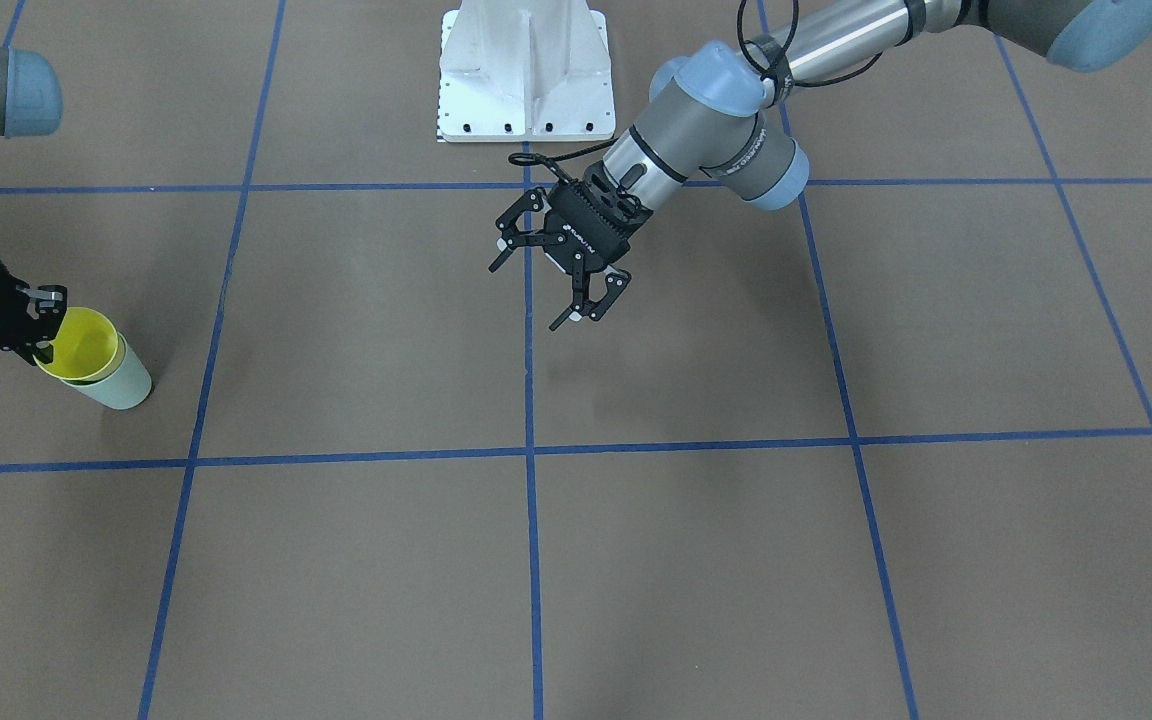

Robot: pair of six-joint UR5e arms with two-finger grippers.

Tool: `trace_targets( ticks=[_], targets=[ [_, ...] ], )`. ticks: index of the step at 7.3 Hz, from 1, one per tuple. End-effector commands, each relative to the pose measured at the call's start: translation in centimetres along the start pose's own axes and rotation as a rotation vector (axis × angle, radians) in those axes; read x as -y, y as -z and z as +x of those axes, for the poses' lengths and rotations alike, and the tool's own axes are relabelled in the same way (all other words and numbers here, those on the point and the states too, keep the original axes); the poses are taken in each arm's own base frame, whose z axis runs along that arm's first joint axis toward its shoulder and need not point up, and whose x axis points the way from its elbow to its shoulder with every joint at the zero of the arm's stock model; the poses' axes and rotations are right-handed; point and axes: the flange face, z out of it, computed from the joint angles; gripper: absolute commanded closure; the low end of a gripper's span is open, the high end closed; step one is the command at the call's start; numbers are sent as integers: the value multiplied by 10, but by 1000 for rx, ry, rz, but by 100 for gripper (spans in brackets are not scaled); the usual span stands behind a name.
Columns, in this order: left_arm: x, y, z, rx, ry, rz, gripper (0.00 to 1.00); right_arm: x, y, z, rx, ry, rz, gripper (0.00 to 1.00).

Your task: Transfer and stack yellow cup on green cup

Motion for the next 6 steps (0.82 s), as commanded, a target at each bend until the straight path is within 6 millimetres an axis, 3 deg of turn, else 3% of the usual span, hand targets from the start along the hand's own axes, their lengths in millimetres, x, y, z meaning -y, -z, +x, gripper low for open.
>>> trace_targets(
  ticks=[1, 4, 5, 6],
  targets=[
    [-1, 0, 0, 0, 0, -1, 0, 5, -8, -3, -4, 3, -7, 2],
    [5, 2, -7, 12, 1, 4, 0, 8, 1, -3, 11, -10, -2, 1],
    [7, 10, -28, 46, 2, -3, 0, 11, 11, 10, 9, -35, 14, 1],
    [6, 24, -65, 78, 3, -26, 0, 11, 21, 31, 2, -62, 29, 1]
  ],
)
